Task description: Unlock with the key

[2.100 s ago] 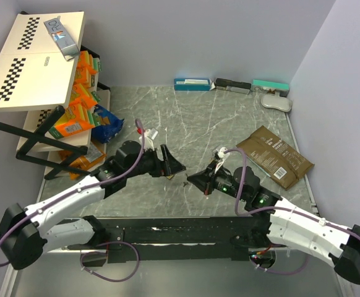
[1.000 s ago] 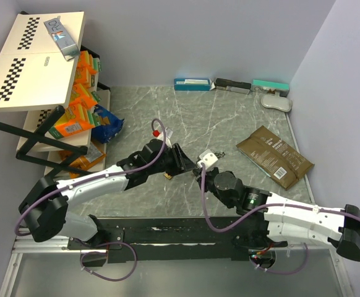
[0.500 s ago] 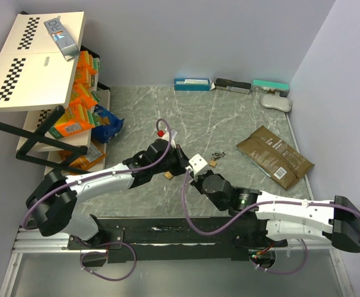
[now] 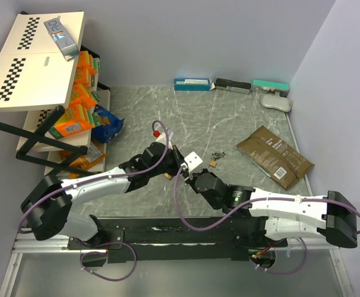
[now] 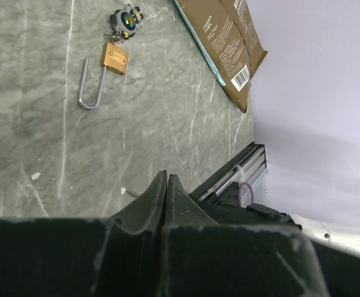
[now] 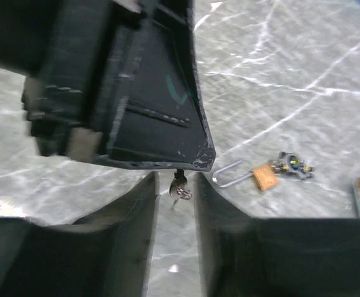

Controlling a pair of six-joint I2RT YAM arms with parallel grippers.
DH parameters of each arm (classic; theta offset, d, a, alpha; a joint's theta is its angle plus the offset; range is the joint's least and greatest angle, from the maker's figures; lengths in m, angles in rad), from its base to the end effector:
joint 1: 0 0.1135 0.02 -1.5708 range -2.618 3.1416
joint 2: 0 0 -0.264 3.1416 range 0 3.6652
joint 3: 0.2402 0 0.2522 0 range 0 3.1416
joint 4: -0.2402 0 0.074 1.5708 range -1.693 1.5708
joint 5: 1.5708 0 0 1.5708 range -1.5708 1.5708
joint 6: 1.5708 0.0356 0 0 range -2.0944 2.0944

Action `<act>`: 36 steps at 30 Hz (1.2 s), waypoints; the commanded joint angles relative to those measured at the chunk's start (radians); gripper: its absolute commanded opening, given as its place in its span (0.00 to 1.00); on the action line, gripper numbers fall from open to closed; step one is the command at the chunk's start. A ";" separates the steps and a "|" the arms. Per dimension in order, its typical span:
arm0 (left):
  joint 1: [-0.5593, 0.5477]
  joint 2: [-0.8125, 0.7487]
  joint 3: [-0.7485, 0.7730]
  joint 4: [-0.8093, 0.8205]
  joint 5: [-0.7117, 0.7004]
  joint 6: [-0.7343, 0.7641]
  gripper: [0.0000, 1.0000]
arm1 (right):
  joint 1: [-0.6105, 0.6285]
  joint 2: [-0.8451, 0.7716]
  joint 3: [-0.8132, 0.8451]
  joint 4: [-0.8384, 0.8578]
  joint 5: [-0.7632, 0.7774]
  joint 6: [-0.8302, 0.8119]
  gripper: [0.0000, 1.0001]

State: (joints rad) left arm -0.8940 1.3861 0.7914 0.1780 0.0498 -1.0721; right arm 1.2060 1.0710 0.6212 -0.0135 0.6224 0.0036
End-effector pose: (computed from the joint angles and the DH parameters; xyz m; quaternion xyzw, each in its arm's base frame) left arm 0.1917 -0.2414 0.2411 -0.0610 0.8357 -0.4654 0.2850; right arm 0.1022 0.2095 0.2467 -0.3252 0.7588 0.0704 0.5599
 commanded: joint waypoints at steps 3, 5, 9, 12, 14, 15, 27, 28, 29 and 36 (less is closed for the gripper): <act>0.049 -0.088 -0.050 0.052 -0.005 0.083 0.01 | -0.107 -0.097 0.005 0.027 -0.251 0.114 0.56; 0.070 -0.108 -0.078 0.096 0.042 0.109 0.01 | -0.164 -0.146 -0.021 0.033 -0.349 0.142 0.62; 0.078 -0.174 -0.090 0.100 0.113 0.259 0.01 | -0.337 -0.249 -0.093 0.096 -0.751 0.217 0.68; 0.084 -0.220 -0.092 0.078 0.189 0.363 0.01 | -0.456 -0.289 -0.126 0.159 -1.005 0.280 0.69; 0.086 -0.267 -0.106 0.084 0.267 0.421 0.01 | -0.505 -0.298 -0.141 0.197 -1.099 0.311 0.70; 0.089 -0.288 -0.127 0.110 0.289 0.431 0.01 | -0.517 -0.298 -0.156 0.243 -1.180 0.343 0.70; 0.124 -0.420 -0.224 0.287 0.611 0.417 0.01 | -0.603 -0.263 -0.215 0.586 -1.512 0.564 0.67; 0.122 -0.418 -0.225 0.301 0.622 0.414 0.01 | -0.600 -0.249 -0.213 0.616 -1.526 0.576 0.64; 0.122 -0.415 -0.225 0.305 0.628 0.413 0.01 | -0.600 -0.243 -0.216 0.626 -1.524 0.581 0.64; 0.122 -0.401 -0.235 0.354 0.648 0.383 0.01 | -0.583 -0.227 -0.216 0.658 -1.474 0.595 0.63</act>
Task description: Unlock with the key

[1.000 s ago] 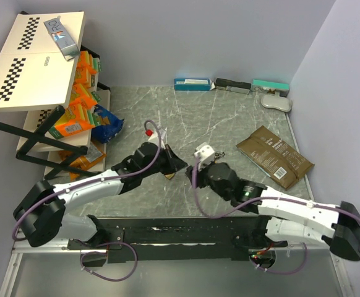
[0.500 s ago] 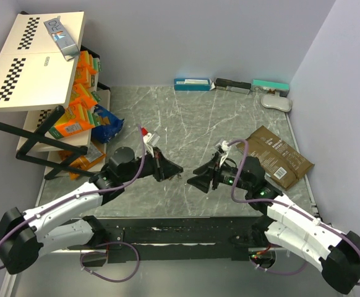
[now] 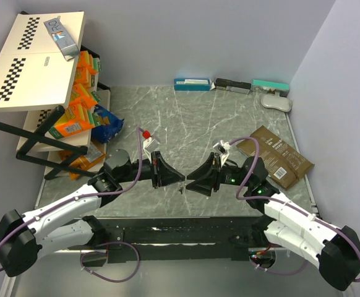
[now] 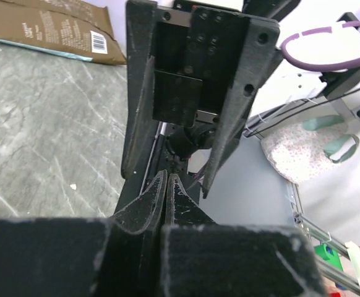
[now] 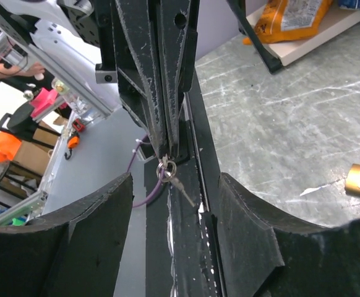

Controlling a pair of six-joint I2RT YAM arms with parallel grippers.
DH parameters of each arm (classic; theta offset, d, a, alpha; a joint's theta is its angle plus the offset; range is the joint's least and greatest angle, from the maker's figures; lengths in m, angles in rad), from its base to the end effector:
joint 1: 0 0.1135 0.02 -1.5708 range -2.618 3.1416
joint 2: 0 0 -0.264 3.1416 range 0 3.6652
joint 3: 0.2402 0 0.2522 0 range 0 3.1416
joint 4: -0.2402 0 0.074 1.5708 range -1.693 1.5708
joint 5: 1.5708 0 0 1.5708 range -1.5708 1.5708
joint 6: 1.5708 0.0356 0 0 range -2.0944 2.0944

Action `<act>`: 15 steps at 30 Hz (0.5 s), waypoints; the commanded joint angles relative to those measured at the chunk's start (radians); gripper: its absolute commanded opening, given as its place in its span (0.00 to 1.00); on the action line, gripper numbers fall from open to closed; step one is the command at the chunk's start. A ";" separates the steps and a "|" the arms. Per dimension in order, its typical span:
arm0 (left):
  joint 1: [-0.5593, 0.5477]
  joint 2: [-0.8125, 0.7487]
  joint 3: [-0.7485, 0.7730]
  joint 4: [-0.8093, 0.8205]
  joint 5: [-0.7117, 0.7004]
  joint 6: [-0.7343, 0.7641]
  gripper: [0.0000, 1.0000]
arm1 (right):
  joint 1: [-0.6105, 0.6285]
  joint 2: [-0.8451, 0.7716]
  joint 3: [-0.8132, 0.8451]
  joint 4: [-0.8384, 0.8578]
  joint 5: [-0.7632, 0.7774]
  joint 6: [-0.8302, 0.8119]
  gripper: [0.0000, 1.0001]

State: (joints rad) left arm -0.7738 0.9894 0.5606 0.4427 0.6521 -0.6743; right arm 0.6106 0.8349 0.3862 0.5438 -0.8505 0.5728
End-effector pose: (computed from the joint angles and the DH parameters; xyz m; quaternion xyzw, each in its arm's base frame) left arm 0.1459 -0.1727 0.2883 0.2609 0.6530 -0.6153 0.3563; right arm 0.1375 0.1289 0.2662 -0.3168 0.6069 0.6063 0.4046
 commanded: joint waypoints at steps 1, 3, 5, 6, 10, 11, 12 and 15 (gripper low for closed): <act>0.002 -0.003 -0.005 0.102 0.046 -0.018 0.01 | 0.017 0.013 0.026 0.104 -0.001 0.024 0.62; 0.002 0.003 -0.008 0.116 0.047 -0.024 0.01 | 0.040 0.024 0.036 0.091 0.024 0.007 0.57; 0.002 0.008 -0.010 0.128 0.047 -0.028 0.01 | 0.052 0.027 0.039 0.090 0.044 -0.001 0.54; 0.001 0.012 -0.010 0.131 0.049 -0.031 0.01 | 0.057 0.030 0.036 0.099 0.045 0.007 0.52; 0.001 0.023 -0.010 0.145 0.058 -0.036 0.01 | 0.061 0.043 0.025 0.137 0.047 0.027 0.49; 0.001 0.026 -0.010 0.146 0.060 -0.036 0.01 | 0.061 0.046 0.023 0.159 0.047 0.033 0.48; 0.001 0.026 -0.011 0.148 0.060 -0.037 0.01 | 0.064 0.049 0.023 0.169 0.048 0.045 0.48; 0.001 0.032 -0.014 0.156 0.064 -0.039 0.01 | 0.069 0.061 0.032 0.182 0.050 0.052 0.45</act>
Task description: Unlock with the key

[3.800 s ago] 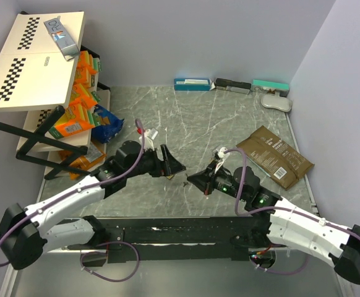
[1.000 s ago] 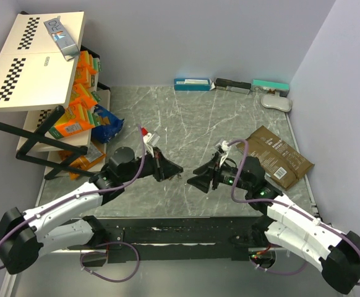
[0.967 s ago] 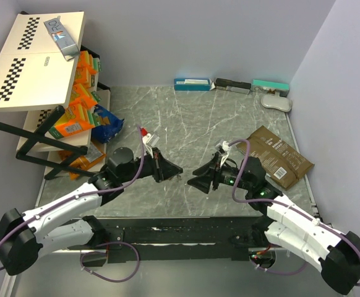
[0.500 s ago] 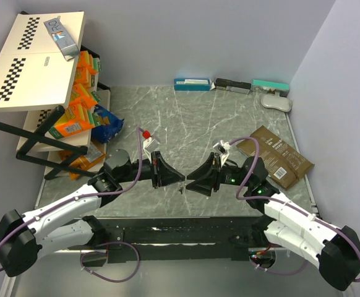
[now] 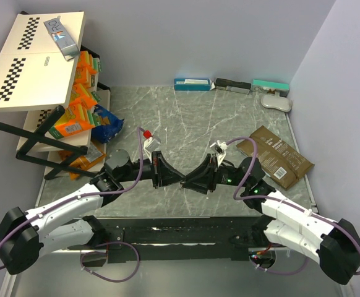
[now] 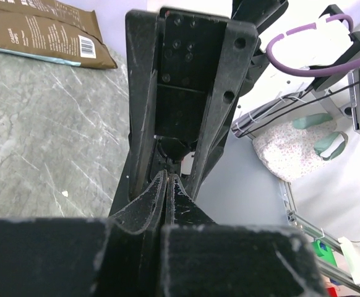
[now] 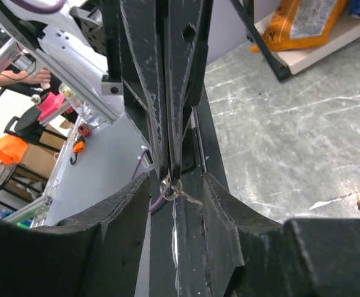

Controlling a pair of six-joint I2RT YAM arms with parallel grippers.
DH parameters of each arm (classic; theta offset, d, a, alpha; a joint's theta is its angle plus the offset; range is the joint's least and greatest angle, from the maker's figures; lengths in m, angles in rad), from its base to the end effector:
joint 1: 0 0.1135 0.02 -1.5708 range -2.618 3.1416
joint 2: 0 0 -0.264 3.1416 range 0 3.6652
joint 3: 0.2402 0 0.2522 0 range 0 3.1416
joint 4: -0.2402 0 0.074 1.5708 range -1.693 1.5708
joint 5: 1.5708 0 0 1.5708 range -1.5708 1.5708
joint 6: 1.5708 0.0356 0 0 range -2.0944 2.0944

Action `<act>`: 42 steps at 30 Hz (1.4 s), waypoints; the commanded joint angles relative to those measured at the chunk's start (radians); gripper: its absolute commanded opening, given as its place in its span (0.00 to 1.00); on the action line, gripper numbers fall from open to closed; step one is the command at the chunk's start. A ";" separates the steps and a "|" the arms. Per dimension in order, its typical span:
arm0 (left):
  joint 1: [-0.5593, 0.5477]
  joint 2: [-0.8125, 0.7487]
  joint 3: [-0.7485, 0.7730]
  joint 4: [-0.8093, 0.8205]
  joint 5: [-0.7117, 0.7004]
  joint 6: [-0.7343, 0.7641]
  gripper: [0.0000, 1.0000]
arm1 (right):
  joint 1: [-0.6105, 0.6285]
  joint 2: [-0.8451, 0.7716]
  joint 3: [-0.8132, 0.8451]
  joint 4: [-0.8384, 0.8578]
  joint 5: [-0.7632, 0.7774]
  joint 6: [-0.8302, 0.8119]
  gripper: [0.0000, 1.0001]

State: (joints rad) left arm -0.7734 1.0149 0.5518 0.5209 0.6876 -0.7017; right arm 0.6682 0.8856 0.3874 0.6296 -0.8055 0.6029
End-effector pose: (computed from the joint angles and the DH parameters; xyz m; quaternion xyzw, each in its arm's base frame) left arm 0.1473 -0.1754 0.2879 0.2681 0.6370 -0.6317 0.3512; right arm 0.1368 0.1407 0.2665 -0.3144 0.5965 0.6186 0.4034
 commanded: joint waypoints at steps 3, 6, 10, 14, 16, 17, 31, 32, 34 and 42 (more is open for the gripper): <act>0.000 0.002 -0.004 0.077 0.026 -0.010 0.01 | 0.024 0.026 0.039 0.094 0.005 0.020 0.43; 0.000 0.002 -0.003 0.071 0.020 -0.005 0.01 | 0.030 0.039 0.039 0.096 0.005 0.017 0.40; 0.000 0.004 -0.003 0.073 0.015 -0.004 0.01 | 0.042 0.046 0.039 0.105 0.006 0.021 0.37; 0.000 0.011 -0.003 0.076 0.018 -0.004 0.01 | 0.044 0.049 0.039 0.113 0.006 0.026 0.33; 0.000 0.014 -0.003 0.074 0.015 -0.001 0.01 | 0.044 0.055 0.039 0.127 0.002 0.031 0.28; 0.000 0.013 -0.001 0.074 0.013 -0.001 0.01 | 0.045 0.059 0.038 0.133 -0.001 0.037 0.26; 0.000 0.031 0.025 0.041 -0.005 0.024 0.01 | 0.047 0.087 0.018 0.165 0.042 0.066 0.00; 0.000 0.031 0.031 0.034 -0.013 0.025 0.01 | 0.045 0.085 0.012 0.166 0.054 0.069 0.00; 0.000 0.036 0.037 0.008 -0.019 0.037 0.20 | 0.044 0.082 0.008 0.156 0.087 0.080 0.00; 0.029 -0.025 0.103 -0.235 -0.198 0.160 0.99 | -0.071 0.052 -0.039 0.019 0.206 0.106 0.00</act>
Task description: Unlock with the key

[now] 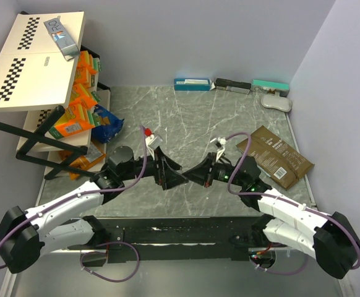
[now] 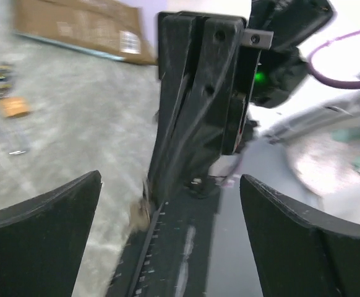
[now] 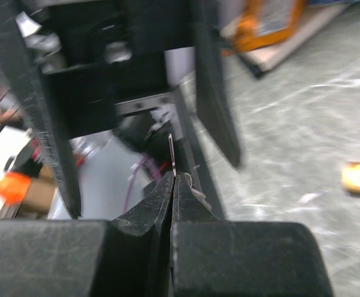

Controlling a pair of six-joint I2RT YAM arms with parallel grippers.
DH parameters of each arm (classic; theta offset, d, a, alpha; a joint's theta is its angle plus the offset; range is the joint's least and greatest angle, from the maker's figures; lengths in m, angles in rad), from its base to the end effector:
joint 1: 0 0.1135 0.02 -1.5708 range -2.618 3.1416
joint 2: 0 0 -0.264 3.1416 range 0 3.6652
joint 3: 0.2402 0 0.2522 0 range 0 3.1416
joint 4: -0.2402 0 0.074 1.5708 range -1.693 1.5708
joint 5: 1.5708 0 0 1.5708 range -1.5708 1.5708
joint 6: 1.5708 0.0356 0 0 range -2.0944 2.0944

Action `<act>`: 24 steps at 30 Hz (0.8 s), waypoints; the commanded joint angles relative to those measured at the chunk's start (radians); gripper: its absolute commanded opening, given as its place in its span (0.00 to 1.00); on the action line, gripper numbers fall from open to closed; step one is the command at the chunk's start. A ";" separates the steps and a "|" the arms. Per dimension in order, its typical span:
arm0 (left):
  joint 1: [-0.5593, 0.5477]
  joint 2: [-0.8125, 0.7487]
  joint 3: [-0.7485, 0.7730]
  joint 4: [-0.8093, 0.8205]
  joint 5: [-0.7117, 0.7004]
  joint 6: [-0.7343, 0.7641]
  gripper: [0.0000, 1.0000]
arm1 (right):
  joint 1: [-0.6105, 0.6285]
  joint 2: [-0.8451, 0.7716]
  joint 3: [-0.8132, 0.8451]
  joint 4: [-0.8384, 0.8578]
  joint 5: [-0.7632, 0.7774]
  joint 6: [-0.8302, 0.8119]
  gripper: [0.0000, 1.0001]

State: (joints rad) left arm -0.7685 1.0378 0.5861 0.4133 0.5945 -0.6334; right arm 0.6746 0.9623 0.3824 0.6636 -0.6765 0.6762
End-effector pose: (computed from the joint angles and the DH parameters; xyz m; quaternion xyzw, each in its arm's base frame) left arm 0.1557 -0.1783 0.2840 0.2491 0.6737 -0.5889 0.3706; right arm 0.1487 0.1475 0.2546 -0.2437 0.6387 0.6094 0.4015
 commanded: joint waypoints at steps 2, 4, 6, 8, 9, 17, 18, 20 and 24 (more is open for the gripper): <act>0.047 -0.051 0.116 -0.272 -0.128 0.126 0.99 | -0.153 -0.037 -0.071 -0.015 0.052 0.045 0.00; 0.081 -0.044 0.174 -0.446 -0.174 0.199 1.00 | -0.205 -0.056 -0.108 -0.021 0.031 0.054 0.00; 0.113 -0.019 0.208 -0.542 -0.231 0.265 0.99 | -0.285 -0.094 -0.129 -0.039 0.005 0.052 0.00; 0.138 0.016 0.254 -0.655 -0.271 0.303 0.99 | -0.332 -0.141 -0.154 -0.077 -0.017 0.048 0.00; 0.155 0.066 0.268 -0.682 -0.275 0.357 0.99 | -0.371 -0.160 -0.158 -0.090 -0.024 0.043 0.00; 0.155 0.446 0.443 -0.846 -0.415 0.469 0.99 | -0.408 -0.335 -0.162 -0.283 -0.012 -0.006 0.00; 0.152 0.476 0.477 -0.852 -0.424 0.469 0.99 | -0.408 -0.350 -0.163 -0.295 -0.006 -0.012 0.00; 0.146 0.533 0.517 -0.873 -0.462 0.477 0.99 | -0.409 -0.382 -0.166 -0.315 -0.005 -0.015 0.00; 0.109 0.642 0.590 -0.896 -0.452 0.491 0.99 | -0.409 -0.416 -0.168 -0.360 -0.001 -0.029 0.00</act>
State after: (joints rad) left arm -0.6205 1.6352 1.0801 -0.4393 0.1692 -0.1871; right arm 0.2703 0.5964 0.2123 0.3500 -0.6792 0.6712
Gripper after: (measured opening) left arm 0.994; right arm 0.008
